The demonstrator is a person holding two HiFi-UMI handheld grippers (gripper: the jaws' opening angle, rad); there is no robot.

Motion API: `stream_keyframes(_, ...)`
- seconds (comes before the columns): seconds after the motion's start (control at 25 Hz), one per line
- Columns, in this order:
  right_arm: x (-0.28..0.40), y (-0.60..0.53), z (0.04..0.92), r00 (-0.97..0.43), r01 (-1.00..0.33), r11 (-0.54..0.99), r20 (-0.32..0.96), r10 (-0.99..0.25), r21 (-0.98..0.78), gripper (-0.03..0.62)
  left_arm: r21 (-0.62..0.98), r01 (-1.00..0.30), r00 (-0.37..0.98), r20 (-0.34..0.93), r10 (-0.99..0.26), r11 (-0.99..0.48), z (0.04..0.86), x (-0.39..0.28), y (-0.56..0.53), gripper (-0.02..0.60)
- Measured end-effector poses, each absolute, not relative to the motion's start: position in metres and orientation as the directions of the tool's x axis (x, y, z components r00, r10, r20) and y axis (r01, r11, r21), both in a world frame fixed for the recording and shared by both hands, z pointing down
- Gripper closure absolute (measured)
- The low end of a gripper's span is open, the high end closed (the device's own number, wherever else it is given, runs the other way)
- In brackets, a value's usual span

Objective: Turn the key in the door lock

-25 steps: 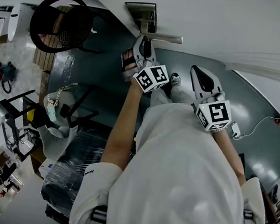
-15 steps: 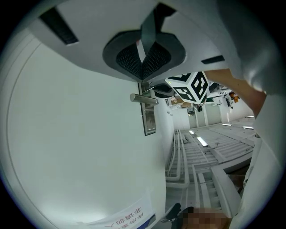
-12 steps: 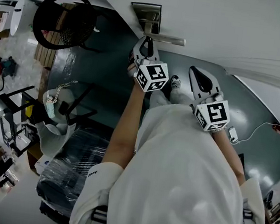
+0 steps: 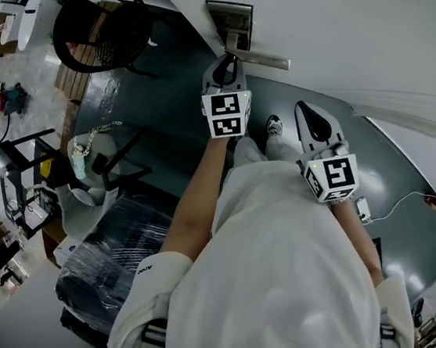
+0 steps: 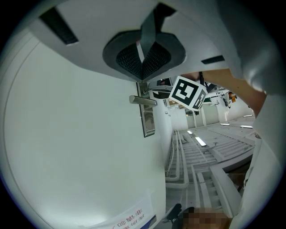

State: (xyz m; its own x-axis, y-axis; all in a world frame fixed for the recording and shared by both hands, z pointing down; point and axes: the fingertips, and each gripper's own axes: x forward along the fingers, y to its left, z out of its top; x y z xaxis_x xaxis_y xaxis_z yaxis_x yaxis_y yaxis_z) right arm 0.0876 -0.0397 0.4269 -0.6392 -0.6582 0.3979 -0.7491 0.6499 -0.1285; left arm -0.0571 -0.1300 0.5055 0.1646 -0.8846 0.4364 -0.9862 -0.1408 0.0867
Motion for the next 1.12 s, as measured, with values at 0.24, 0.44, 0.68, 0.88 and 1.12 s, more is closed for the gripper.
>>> stream_keyframes(0.24, 0.0893, -0.0402, 0.4278, -0.641, -0.746, 0.654, 0.400, -0.655, -0.127, 0.599, 0.255, -0.962, 0.204, 0.418, -0.885, -0.102, 0.5073, -0.0595, -0.1295, 0.535)
stream_keyframes(0.44, 0.0919, -0.0402, 0.4294, -0.638, -0.749, 0.649, 0.404, -0.655, -0.132, 0.598, 0.481, -0.874, 0.274, 0.363, -0.891, -0.073, 0.5085, -0.0615, -0.1296, 0.546)
stream_keyframes(0.68, 0.0927, -0.0405, 0.4311, -0.644, -0.745, 0.652, 0.405, -0.650, -0.138, 0.599, 0.919, -0.395, 0.438, 0.177, -0.881, -0.012, 0.5072, -0.0603, -0.1314, 0.552)
stream_keyframes(0.88, 0.0897, -0.0390, 0.4305, -0.649, -0.740, 0.658, 0.403, -0.645, -0.138, 0.598, 1.000, 0.001, 0.414, -0.013, -0.910, -0.014, 0.5071, -0.0614, -0.1309, 0.554)
stream_keyframes(1.12, 0.0909, -0.0393, 0.4308, -0.643, -0.745, 0.653, 0.409, -0.647, -0.139, 0.598, 0.917, 0.400, 0.330, -0.130, -0.935, 0.013, 0.5090, -0.0629, -0.1301, 0.528)
